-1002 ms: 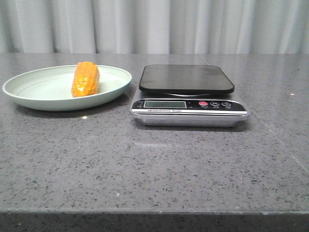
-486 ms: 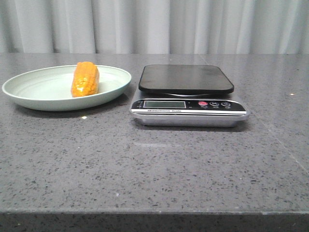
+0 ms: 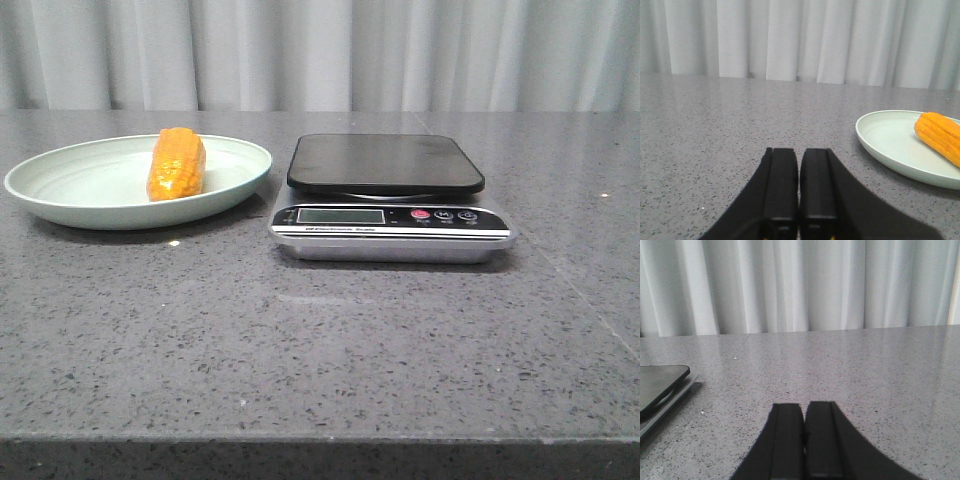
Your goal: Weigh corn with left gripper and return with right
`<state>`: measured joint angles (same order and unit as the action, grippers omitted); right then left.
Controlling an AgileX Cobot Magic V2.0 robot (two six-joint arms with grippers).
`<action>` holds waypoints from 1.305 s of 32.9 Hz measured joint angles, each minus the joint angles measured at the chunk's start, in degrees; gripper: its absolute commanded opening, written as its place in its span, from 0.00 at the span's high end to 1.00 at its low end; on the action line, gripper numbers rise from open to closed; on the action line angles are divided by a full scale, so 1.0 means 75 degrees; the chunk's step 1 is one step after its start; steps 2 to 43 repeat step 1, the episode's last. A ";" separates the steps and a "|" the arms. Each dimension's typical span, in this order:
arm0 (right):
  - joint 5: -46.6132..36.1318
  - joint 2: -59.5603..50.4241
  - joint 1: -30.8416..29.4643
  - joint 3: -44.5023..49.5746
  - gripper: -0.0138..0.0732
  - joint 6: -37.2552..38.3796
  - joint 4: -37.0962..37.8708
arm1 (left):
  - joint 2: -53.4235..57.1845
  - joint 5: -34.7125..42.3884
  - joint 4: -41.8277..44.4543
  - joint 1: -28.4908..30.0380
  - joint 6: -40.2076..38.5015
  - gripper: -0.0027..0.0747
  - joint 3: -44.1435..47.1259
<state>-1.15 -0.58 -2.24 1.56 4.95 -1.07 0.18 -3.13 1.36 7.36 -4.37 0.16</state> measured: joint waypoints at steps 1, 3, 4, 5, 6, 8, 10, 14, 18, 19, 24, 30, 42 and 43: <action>0.0000 0.0000 0.0000 0.0000 0.68 0.0000 0.0000 | 0.0000 0.0000 0.0000 0.0000 0.0000 0.80 0.0000; 0.0000 0.0000 0.0000 0.0000 0.68 0.0000 0.0000 | 0.0000 0.0000 0.0000 0.0000 0.0000 0.80 0.0000; 0.0000 0.0000 0.0000 0.0000 0.68 0.0000 0.0000 | 0.0000 0.0000 0.0000 0.0000 0.0000 0.80 0.0000; 0.0000 0.0000 0.0000 0.0000 0.68 0.0000 0.0000 | 0.0000 0.0000 0.0000 0.0000 0.0000 0.80 0.0000; 0.0000 0.0000 0.0000 0.0000 0.68 0.0000 0.0000 | 0.0000 0.0000 0.0000 0.0000 0.0000 0.80 0.0000; 0.0000 0.0000 0.0000 0.0000 0.68 0.0000 0.0000 | 0.0000 0.0000 0.0000 0.0000 0.0000 0.80 0.0000; 0.0000 0.0000 0.0000 0.0000 0.68 0.0000 0.0000 | 0.0000 0.0000 0.0000 0.0000 0.0000 0.80 0.0000; 0.0000 0.0000 0.0000 0.0000 0.68 0.0000 0.0000 | 0.0000 0.0000 0.0000 0.0000 0.0000 0.80 0.0000; 0.0000 0.0000 0.0000 0.0000 0.68 0.0000 0.0000 | 0.0000 0.0000 0.0000 0.0000 0.0000 0.80 0.0000; 0.0000 0.0000 0.0000 0.0000 0.68 0.0000 0.0000 | 0.0000 0.0000 0.0000 0.0000 0.0000 0.80 0.0000; 0.0000 0.0000 0.0000 0.0000 0.68 0.0000 0.0000 | 0.0000 0.0000 0.0000 0.0000 0.0000 0.80 0.0000; 0.0000 0.0000 0.0000 0.0000 0.68 0.0000 0.0000 | 0.0000 0.0000 0.0000 0.0000 0.0000 0.80 0.0000; 0.0000 0.0000 0.0000 0.0000 0.68 0.0000 0.0000 | 0.0000 0.0000 0.0000 0.0000 0.0000 0.80 0.0000; 0.0000 0.0000 0.0000 0.0000 0.68 0.0000 0.0000 | 0.0000 0.0000 0.0000 0.0000 0.0000 0.80 0.0000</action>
